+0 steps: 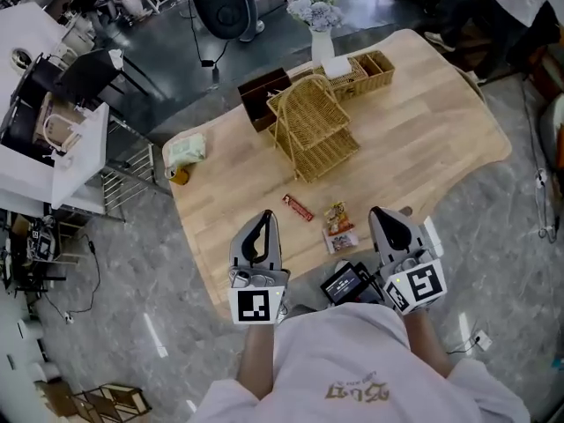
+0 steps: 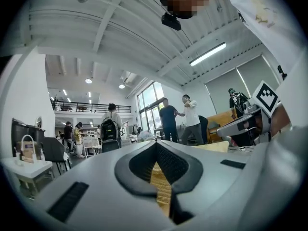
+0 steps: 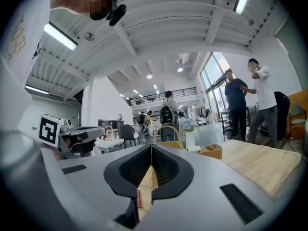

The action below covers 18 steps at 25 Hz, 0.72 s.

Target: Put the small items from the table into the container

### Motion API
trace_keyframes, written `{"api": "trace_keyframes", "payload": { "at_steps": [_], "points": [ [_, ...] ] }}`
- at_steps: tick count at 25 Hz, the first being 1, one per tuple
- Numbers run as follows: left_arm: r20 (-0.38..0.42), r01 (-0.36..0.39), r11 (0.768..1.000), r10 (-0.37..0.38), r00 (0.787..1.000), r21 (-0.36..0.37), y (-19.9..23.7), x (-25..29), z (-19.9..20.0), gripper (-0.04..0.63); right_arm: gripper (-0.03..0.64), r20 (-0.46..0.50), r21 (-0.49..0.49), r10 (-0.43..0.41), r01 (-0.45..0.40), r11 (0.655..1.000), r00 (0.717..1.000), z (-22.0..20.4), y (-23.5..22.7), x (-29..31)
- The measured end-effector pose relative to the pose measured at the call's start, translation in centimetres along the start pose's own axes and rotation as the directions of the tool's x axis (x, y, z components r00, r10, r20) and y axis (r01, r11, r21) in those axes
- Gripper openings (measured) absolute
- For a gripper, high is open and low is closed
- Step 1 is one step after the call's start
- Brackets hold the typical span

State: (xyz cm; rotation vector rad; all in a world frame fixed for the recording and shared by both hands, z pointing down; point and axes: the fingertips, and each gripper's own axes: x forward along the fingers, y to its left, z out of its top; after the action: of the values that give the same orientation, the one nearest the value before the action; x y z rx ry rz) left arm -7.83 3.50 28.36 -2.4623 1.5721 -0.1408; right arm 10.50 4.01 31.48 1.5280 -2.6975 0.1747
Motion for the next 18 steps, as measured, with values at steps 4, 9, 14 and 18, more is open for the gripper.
{"api": "trace_keyframes", "payload": {
  "at_steps": [4,9,14,18],
  "points": [
    [-0.025,-0.030,0.999,0.030,0.999,0.014,0.4,1.4,-0.1,-0.008,0.018,-0.028,-0.013,0.030,-0.030,0.999,0.999,-0.5,-1.5,1.8],
    [-0.054,-0.039,0.998,0.041,0.998,0.042,0.6,2.4,-0.6,-0.008,0.018,-0.021,0.007,0.068,-0.068,0.998,0.997,-0.7,-2.4,3.3],
    [-0.049,-0.039,0.999,0.041,0.998,0.030,0.6,3.7,-1.0,-0.008,0.018,-0.037,0.007,0.078,-0.078,0.997,0.996,-1.1,-2.7,4.2],
    [-0.085,-0.020,0.999,0.022,0.996,0.025,0.3,4.6,-1.9,-0.007,0.020,-0.052,0.019,0.062,-0.061,0.998,0.997,-1.6,-3.6,4.5]
  ]
}}
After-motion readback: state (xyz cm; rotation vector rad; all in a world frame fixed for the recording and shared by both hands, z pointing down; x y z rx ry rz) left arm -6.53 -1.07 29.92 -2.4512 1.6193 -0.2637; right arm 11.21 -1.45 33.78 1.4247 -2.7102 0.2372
